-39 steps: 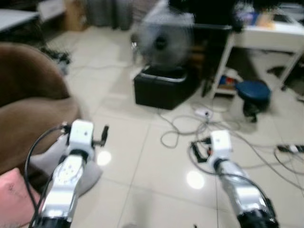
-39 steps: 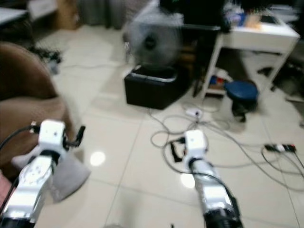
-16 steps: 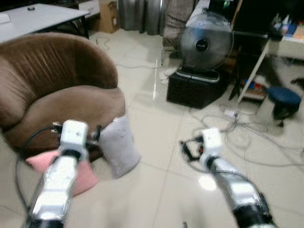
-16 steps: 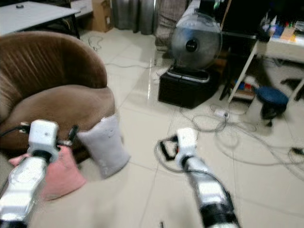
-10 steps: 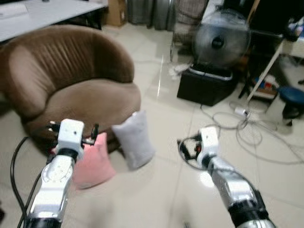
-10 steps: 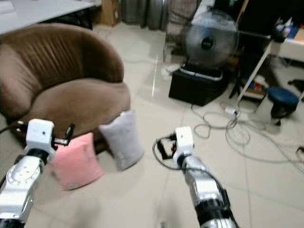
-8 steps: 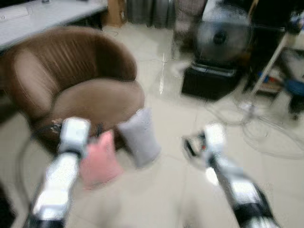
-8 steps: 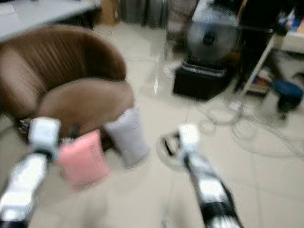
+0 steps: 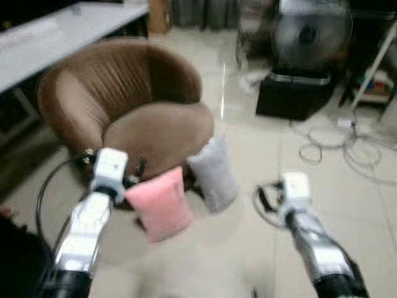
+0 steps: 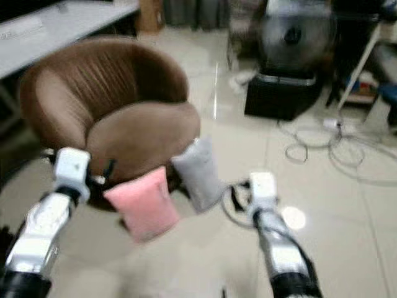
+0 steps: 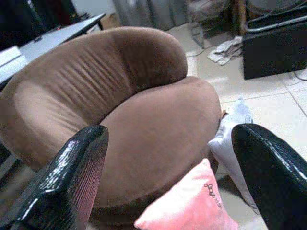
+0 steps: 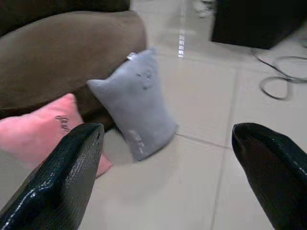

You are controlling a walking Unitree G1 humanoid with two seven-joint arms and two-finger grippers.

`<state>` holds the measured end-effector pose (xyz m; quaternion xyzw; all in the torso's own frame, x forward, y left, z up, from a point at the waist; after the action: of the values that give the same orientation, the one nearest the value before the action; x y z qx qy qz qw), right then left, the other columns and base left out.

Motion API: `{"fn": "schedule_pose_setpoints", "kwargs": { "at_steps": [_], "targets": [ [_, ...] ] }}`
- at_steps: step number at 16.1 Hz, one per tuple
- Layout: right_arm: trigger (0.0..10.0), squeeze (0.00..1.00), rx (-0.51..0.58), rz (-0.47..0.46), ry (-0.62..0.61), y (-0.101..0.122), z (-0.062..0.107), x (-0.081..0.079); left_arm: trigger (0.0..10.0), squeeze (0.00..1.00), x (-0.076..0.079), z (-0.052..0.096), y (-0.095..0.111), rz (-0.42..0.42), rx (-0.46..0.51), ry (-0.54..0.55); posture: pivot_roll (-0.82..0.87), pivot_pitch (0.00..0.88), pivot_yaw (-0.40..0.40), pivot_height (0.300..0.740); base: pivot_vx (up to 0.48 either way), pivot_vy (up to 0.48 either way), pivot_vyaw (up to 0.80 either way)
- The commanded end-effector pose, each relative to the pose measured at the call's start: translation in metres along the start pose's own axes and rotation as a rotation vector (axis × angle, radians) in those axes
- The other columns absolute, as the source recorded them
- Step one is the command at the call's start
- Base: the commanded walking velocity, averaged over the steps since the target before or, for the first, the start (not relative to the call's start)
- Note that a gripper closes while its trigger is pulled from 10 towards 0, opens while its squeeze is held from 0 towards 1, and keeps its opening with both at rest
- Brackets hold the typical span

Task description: Move the pillow to the sofa from floor

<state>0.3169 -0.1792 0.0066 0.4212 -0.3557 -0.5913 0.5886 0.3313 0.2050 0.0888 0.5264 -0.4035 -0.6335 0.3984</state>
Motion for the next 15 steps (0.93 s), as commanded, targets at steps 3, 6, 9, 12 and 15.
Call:
{"fn": "schedule_pose_setpoints", "kwargs": {
  "at_steps": [3,6,9,12,15],
  "targets": [
    [10.0,0.0,0.033,0.015,0.038,0.01,-0.003,-0.015,10.0,0.0,-0.003,0.002,-0.005,-0.012,-0.011,0.009,0.06,0.0,0.051,0.74,0.0,0.441,0.0],
    [10.0,0.0,0.026,0.021,0.046,0.008,-0.003,-0.017,10.0,0.0,-0.005,0.004,-0.008,-0.014,-0.02,0.016,0.07,0.0,0.048,0.74,0.0,0.444,0.0],
    [10.0,0.0,0.026,0.021,0.046,0.008,-0.003,-0.017,10.0,0.0,-0.007,0.005,-0.01,-0.018,-0.023,0.019,0.07,0.0,0.047,0.74,0.0,0.442,0.0],
    [10.0,0.0,0.027,0.015,0.041,0.008,-0.002,-0.016,10.0,0.0,-0.009,0.006,-0.011,-0.024,-0.026,0.021,0.07,0.0,0.049,0.74,0.0,0.441,0.0],
    [10.0,0.0,0.025,0.011,0.041,0.007,-0.002,-0.016,10.0,0.0,-0.008,0.006,-0.011,-0.027,-0.026,0.017,0.08,0.0,0.05,0.74,0.0,0.44,-0.34]
  ]
}}
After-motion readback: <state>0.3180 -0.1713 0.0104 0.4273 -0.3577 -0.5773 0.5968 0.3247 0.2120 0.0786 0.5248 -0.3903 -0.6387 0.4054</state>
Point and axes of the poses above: a point about 5 cm out from each wrist's last joint towards the gripper, its own z axis pointing back from the gripper into the wrist, its own y axis along the axis of the wrist's last joint, x = y × z, the point moved 4 cm from there along -z, pointing out of the wrist towards the gripper, and after that the axes turned 4 degrees about -z, right-handed, at the moved point
